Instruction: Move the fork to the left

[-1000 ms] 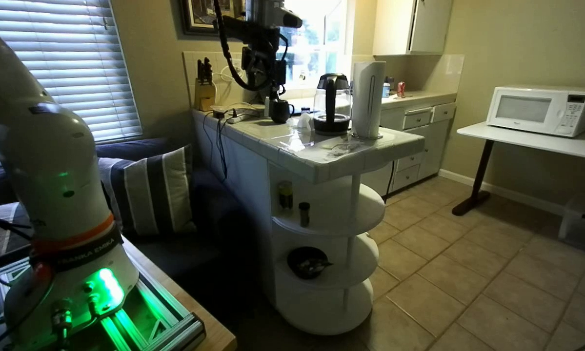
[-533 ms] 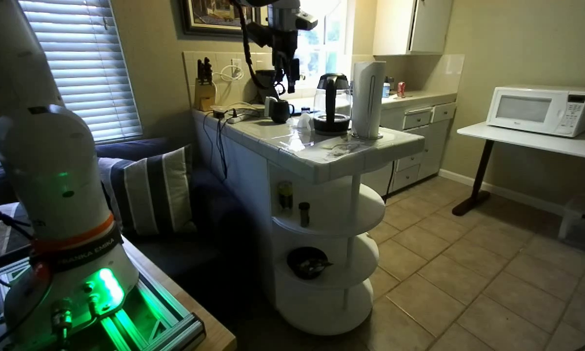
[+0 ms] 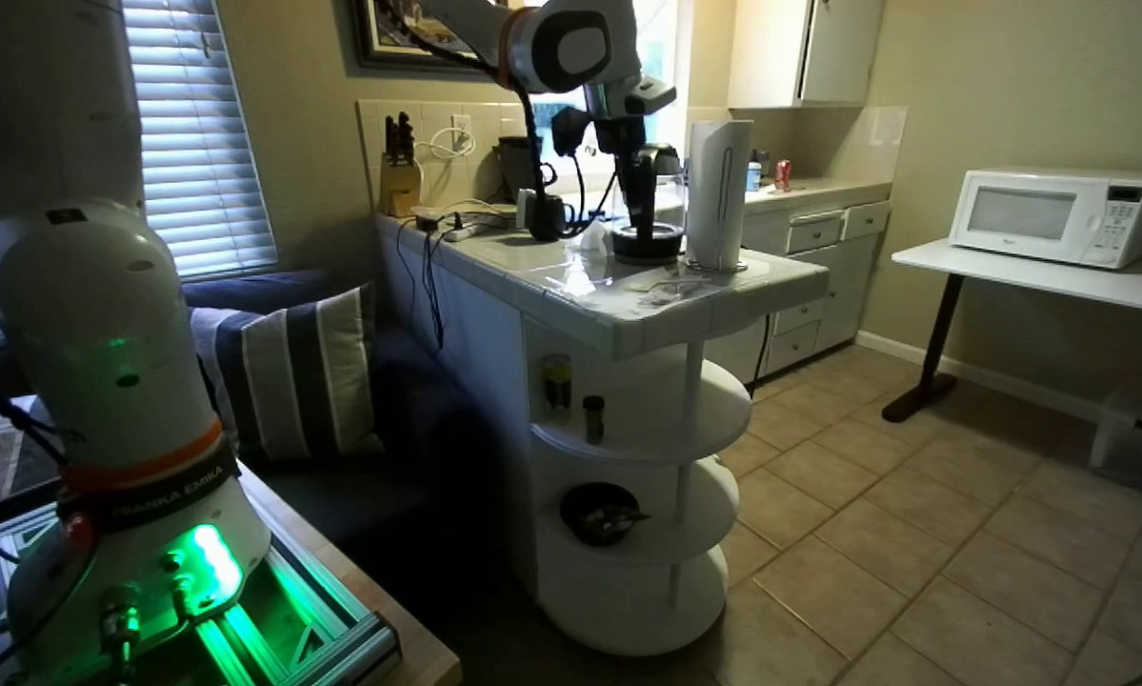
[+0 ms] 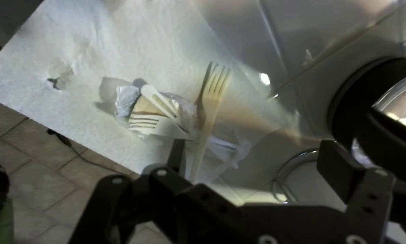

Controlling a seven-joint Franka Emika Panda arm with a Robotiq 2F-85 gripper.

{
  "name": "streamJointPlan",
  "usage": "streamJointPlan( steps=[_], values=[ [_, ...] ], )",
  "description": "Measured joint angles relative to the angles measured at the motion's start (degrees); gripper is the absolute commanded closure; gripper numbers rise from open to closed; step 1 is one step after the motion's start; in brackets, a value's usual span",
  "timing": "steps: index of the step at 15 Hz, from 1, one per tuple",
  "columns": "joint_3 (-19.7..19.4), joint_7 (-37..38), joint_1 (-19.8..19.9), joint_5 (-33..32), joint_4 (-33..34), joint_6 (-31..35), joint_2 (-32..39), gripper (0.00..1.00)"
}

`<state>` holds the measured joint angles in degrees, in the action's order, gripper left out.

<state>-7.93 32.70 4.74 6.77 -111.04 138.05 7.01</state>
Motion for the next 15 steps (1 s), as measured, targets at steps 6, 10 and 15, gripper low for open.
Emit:
streamJointPlan(
  steps=[6, 10, 15],
  values=[
    [-3.3, 19.7, -0.9, -12.8, 3.8, 2.2, 7.6, 0.00],
    [-3.6, 23.8, -1.3, -13.4, 6.3, 1.9, 10.5, 0.03],
    [-3.6, 24.7, -2.1, -13.4, 8.7, 0.6, 12.6, 0.16]
  ],
)
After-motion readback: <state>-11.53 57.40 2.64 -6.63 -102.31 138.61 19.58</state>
